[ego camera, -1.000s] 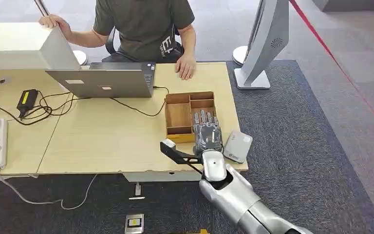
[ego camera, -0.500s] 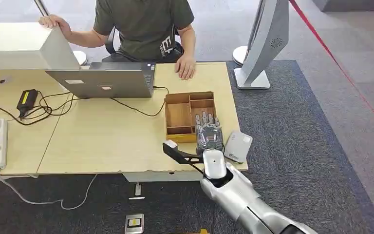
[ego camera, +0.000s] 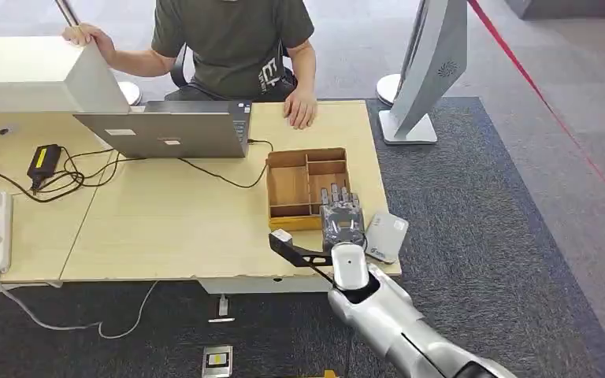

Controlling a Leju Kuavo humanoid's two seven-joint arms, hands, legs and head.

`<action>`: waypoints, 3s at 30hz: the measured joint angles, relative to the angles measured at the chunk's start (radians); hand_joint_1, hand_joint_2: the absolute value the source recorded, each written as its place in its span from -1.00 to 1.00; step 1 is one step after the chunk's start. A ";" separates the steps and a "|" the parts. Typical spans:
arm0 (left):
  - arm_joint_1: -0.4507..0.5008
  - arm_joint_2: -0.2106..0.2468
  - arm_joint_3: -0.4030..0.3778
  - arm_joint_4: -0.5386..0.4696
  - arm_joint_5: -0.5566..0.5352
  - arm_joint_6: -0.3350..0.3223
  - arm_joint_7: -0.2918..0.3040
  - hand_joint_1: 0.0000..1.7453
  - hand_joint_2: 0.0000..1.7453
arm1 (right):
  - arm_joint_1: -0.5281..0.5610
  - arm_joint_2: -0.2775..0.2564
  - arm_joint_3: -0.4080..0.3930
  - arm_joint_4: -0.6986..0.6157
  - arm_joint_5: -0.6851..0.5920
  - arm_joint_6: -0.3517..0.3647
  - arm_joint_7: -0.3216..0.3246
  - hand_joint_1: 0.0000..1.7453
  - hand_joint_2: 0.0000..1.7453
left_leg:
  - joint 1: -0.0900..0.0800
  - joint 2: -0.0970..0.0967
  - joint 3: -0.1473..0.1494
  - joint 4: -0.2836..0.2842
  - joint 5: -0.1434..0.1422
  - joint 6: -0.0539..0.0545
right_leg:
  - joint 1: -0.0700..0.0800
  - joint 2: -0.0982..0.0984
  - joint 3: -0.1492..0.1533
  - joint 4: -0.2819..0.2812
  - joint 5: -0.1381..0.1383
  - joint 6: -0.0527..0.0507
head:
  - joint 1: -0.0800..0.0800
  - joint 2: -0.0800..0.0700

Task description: Pass the card to the sensor for recognition and then transmit it.

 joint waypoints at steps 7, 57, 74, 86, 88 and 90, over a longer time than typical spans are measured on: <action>0.000 -0.001 0.000 0.000 0.008 0.013 0.000 -1.00 -1.00 | 0.000 0.005 0.000 0.001 -0.003 -0.010 -0.018 -1.00 1.00 | 0.000 0.000 0.000 0.000 0.000 0.000 | 0.000 0.000 0.000 0.000 0.000 0.000 | 0.000 0.000; 0.000 -0.011 0.002 0.000 0.032 0.059 0.000 -1.00 -1.00 | -0.008 0.018 0.011 0.019 0.040 0.002 -0.015 -1.00 1.00 | 0.000 0.000 0.000 0.000 0.000 0.000 | 0.000 0.000 0.000 0.000 0.000 0.000 | 0.000 0.000; 0.000 -0.011 0.002 0.000 0.029 0.058 0.003 -1.00 -1.00 | -0.024 -0.010 0.010 0.018 0.039 0.040 0.001 -1.00 1.00 | 0.000 0.000 0.000 0.000 0.000 0.000 | 0.000 0.000 0.000 0.000 0.000 0.000 | 0.000 0.000; 0.000 -0.010 0.002 0.000 0.028 0.053 0.003 -1.00 -1.00 | -0.024 -0.029 0.010 0.012 0.034 0.043 0.003 -1.00 1.00 | 0.000 0.000 0.000 0.000 0.000 0.000 | 0.000 0.000 0.000 0.000 0.000 0.000 | 0.000 0.000; 0.000 -0.010 0.002 0.000 0.028 0.053 0.003 -1.00 -1.00 | -0.024 -0.029 0.010 0.009 0.034 0.044 0.003 -1.00 1.00 | 0.000 0.000 0.000 0.000 0.000 0.000 | 0.000 0.000 0.000 0.000 0.000 0.000 | 0.000 0.000; 0.000 -0.010 0.002 0.000 0.028 0.053 0.003 -1.00 -1.00 | -0.024 -0.030 0.010 0.008 0.034 0.045 0.003 -1.00 1.00 | 0.000 0.000 0.000 0.000 0.000 0.000 | 0.000 0.000 0.000 0.000 0.000 0.000 | 0.000 0.000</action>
